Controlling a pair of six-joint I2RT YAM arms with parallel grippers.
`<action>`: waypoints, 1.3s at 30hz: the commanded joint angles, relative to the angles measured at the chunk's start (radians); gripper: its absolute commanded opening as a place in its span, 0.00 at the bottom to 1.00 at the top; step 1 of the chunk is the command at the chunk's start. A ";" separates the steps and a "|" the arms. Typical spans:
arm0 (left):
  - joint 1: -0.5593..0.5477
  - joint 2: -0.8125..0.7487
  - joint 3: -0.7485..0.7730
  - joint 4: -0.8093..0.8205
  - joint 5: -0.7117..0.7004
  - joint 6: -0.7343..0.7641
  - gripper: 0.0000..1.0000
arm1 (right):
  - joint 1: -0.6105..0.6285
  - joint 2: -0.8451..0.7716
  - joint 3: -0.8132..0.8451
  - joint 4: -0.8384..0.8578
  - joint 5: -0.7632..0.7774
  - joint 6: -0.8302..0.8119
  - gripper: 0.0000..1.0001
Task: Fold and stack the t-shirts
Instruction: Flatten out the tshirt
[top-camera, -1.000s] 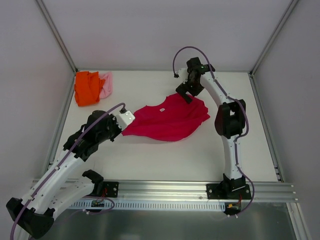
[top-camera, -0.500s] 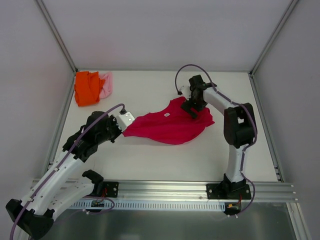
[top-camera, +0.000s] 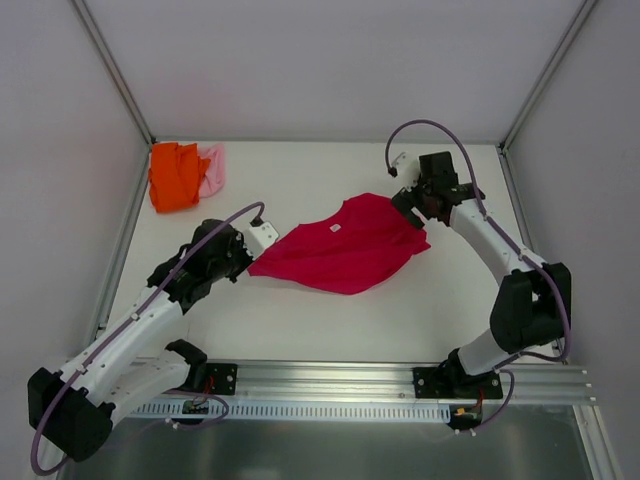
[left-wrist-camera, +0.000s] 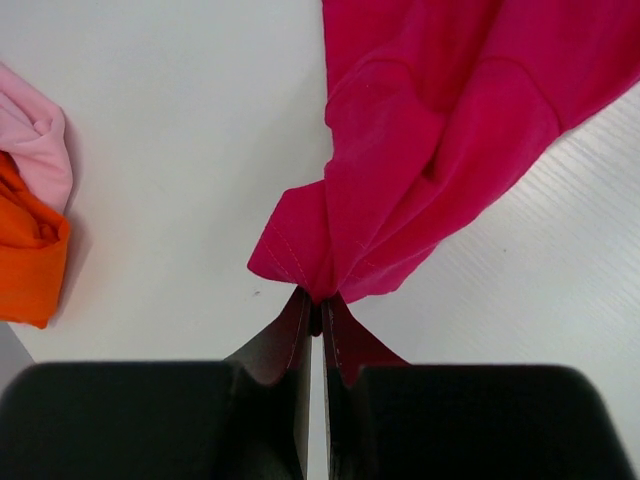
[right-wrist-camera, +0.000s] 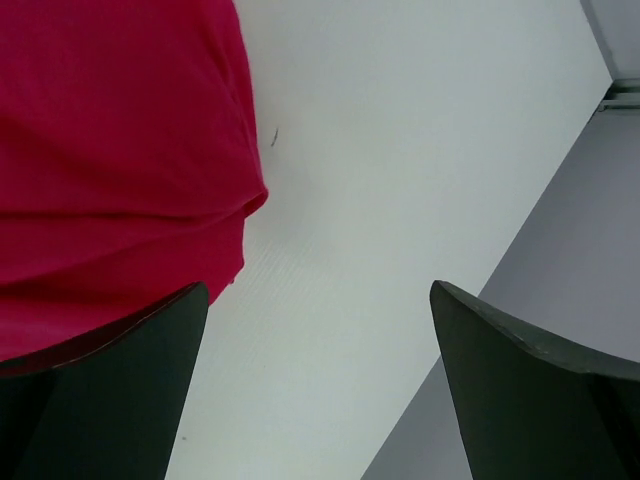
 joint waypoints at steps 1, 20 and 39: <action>-0.004 0.016 -0.001 0.096 -0.078 -0.018 0.00 | 0.005 -0.086 0.016 -0.171 -0.098 -0.044 1.00; -0.004 0.011 -0.011 0.176 -0.105 -0.067 0.00 | -0.231 -0.054 -0.152 -0.450 -0.454 -0.208 0.99; -0.004 0.051 -0.014 0.269 -0.087 -0.076 0.00 | -0.229 0.170 -0.026 -0.179 -0.585 -0.128 0.99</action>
